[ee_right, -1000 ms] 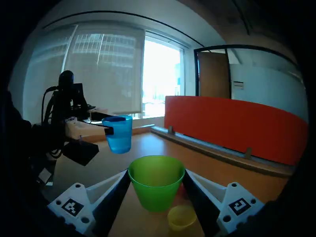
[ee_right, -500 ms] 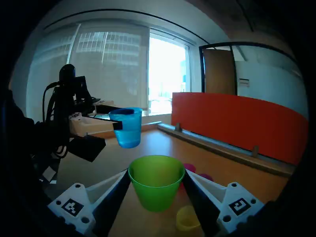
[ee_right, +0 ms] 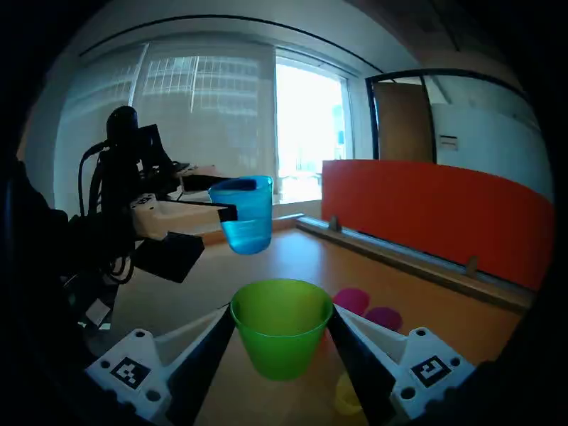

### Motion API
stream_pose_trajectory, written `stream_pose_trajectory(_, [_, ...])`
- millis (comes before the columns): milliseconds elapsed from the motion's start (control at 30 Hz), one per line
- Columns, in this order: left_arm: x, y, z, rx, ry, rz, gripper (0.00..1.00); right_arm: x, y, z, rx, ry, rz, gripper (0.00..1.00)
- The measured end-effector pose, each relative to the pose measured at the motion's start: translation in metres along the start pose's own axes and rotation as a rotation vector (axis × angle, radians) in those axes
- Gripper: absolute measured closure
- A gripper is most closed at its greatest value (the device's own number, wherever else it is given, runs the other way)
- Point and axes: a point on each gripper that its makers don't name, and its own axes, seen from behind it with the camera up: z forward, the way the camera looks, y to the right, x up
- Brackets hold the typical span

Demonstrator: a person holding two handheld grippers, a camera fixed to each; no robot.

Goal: Pour water

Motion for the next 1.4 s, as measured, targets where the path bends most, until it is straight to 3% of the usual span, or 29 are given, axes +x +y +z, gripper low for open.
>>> stream_pose_trajectory(567, [0.005,0.0,0.0,0.018,0.001,0.087,0.14,-0.005,-0.013,0.008,0.042,-0.003,0.01,0.08])
stream_pose_trajectory(1400, [0.016,-0.003,-0.007,0.038,0.01,0.171,0.14,-0.011,-0.044,0.024,0.123,-0.014,0.004,0.07])
